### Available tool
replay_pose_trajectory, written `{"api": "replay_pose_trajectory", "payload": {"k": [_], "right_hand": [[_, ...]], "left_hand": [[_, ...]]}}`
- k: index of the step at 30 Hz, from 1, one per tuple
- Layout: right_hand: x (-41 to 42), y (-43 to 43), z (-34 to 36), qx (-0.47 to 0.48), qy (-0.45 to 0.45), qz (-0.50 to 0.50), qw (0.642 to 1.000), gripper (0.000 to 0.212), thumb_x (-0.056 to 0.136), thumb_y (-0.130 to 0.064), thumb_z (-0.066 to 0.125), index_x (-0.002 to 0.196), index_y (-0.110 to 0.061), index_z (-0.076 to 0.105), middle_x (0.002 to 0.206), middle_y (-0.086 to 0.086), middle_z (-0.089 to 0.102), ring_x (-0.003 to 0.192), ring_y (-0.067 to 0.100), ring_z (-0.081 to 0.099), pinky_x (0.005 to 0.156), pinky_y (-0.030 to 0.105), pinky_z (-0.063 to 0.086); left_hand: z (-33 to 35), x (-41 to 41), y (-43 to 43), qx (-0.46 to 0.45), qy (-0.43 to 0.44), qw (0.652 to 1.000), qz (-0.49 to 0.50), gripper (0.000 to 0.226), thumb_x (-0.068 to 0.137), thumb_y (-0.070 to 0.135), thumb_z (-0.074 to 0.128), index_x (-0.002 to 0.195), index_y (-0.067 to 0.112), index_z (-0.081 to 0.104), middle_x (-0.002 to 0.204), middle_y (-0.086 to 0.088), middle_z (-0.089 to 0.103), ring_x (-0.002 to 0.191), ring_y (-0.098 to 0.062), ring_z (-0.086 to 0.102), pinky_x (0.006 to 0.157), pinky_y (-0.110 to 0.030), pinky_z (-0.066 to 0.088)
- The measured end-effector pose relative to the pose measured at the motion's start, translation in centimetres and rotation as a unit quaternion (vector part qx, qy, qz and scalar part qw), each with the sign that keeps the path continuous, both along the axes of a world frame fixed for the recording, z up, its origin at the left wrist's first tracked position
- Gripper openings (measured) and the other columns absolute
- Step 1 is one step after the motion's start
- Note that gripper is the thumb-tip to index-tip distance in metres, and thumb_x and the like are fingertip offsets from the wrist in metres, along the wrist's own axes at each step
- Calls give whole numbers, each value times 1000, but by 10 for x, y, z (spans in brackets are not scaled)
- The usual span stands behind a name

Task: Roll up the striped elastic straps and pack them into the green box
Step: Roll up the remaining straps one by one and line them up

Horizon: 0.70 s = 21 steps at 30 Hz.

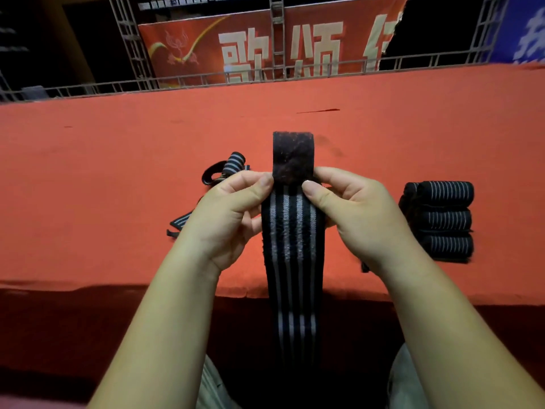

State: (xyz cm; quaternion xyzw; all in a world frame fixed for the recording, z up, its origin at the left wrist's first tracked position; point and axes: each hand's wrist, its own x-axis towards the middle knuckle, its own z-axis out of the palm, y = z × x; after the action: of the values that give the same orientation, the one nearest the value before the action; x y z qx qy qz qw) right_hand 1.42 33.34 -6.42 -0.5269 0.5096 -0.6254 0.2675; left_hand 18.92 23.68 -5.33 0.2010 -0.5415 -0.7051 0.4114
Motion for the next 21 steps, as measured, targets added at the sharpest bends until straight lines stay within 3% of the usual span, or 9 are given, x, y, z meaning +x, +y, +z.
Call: {"api": "replay_pose_trajectory", "payload": {"k": [3, 6, 14, 17, 20, 21], "right_hand": [[-6, -9, -13, 3, -33, 29, 999, 30, 106, -14, 65, 135, -19, 74, 112, 0, 83, 102, 20, 80, 86, 35, 65], [-12, -18, -24, 13, -66, 45, 997, 32, 106, -12, 64, 137, -17, 73, 118, 0, 81, 106, 19, 78, 87, 35, 64], [-28, -43, -46, 44, -96, 94, 990, 37, 109, -9, 56, 144, -18, 67, 128, 4, 78, 119, 26, 75, 98, 45, 63], [-32, -53, -52, 38, -108, 97, 989, 36, 111, -6, 52, 142, -17, 68, 130, 5, 77, 122, 25, 73, 98, 42, 62], [-33, -60, -56, 42, -111, 74, 990, 33, 111, -1, 49, 130, -11, 74, 122, 9, 79, 115, 23, 76, 94, 36, 62], [-33, -61, -56, 42, -109, 71, 991, 34, 110, 2, 48, 122, -10, 77, 117, 9, 81, 110, 22, 77, 91, 33, 62]], "left_hand": [[-10, -6, -3, 3, 7, 1000, 9, 8, 91, 14, 65, 94, 7, 61, 71, 0, 72, 53, -7, 67, 49, -18, 52], [-22, -13, -10, 2, 5, 1000, 21, 6, 97, 11, 63, 95, 6, 63, 68, 1, 72, 53, -6, 66, 50, -17, 52], [-56, -25, -42, -60, 18, 996, 65, 18, 90, 11, 70, 102, 15, 82, 94, -9, 80, 82, -17, 76, 71, -23, 59], [-62, -26, -54, -62, 7, 996, 67, 17, 93, 8, 71, 107, 11, 79, 100, -9, 81, 93, -21, 76, 82, -28, 61], [-68, -26, -64, -100, -37, 991, 85, 21, 97, 3, 70, 99, 19, 83, 104, -10, 78, 103, -28, 71, 98, -44, 57], [-68, -25, -65, -99, -46, 990, 85, 28, 99, -2, 67, 95, 20, 84, 103, -10, 77, 101, -26, 73, 96, -40, 59]]}}
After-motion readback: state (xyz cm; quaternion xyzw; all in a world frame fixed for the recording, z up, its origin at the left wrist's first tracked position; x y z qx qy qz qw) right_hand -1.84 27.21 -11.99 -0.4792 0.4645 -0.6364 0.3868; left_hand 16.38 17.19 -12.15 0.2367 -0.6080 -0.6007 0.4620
